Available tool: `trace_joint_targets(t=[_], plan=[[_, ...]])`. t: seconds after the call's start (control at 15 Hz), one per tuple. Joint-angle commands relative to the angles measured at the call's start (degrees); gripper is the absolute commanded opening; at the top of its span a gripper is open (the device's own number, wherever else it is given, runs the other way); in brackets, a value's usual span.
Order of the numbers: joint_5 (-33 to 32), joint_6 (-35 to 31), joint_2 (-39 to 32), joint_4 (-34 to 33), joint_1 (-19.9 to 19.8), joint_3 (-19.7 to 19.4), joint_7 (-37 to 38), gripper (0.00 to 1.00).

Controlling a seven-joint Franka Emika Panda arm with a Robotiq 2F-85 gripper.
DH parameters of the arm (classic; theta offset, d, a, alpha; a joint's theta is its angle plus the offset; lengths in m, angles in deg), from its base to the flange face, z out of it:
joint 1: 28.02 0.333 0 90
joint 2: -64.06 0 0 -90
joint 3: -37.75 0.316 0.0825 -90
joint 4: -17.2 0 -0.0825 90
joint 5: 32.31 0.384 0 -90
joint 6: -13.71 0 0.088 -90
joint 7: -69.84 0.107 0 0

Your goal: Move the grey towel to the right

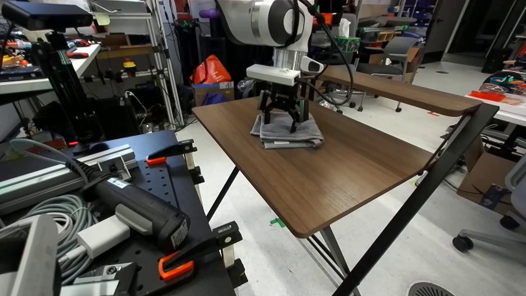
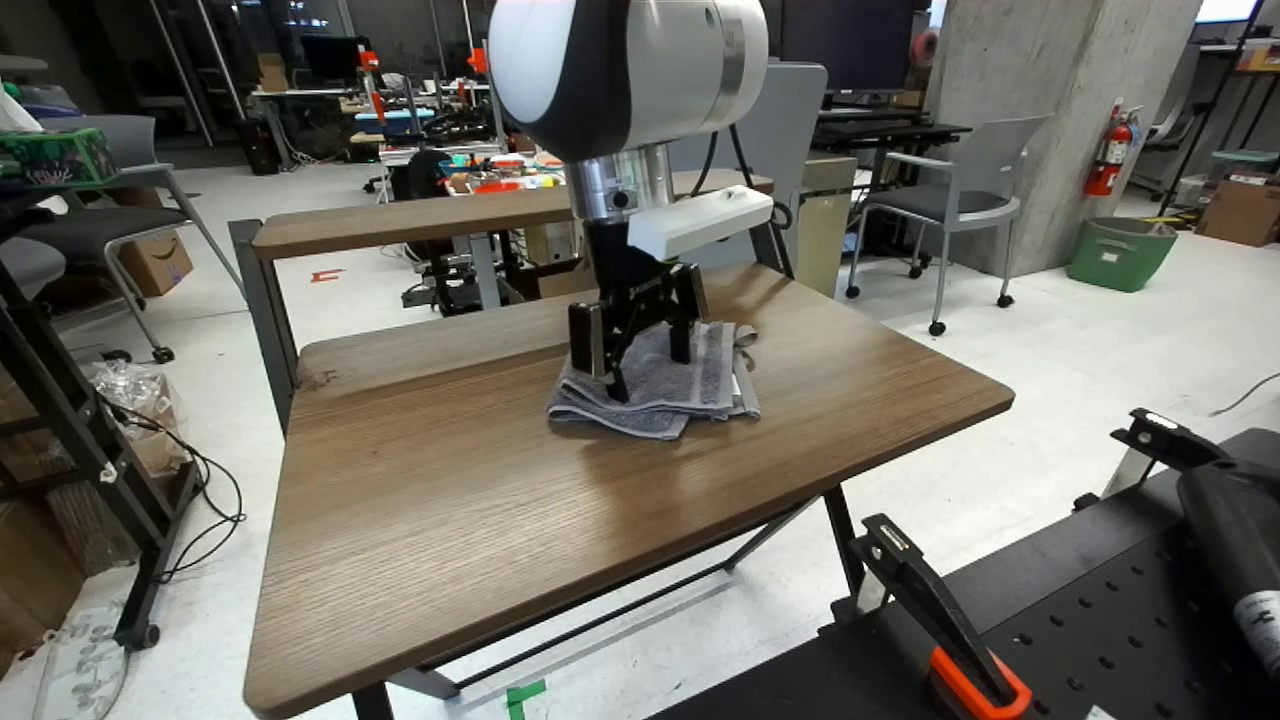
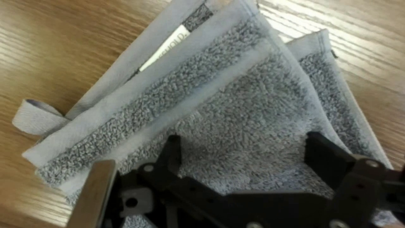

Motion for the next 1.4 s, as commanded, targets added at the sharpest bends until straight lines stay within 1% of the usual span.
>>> trace_joint_targets(t=[0.0,0.27,0.67,0.93,1.2,1.33], plan=[[-1.00,0.22,-0.04,3.16,-1.75,-1.26,1.73,1.00],[-0.09,-1.24,0.26,8.94,-4.91,-2.67,3.02,1.00],[0.59,-2.86,4.85,16.98,-10.15,-4.92,5.30,1.00],[1.08,-4.05,6.78,20.58,-13.41,-6.52,5.82,1.00],[0.97,-4.29,8.49,21.66,-14.62,-6.52,5.75,1.00],[-0.06,-5.19,11.29,22.86,-13.63,-6.71,6.28,1.00]])
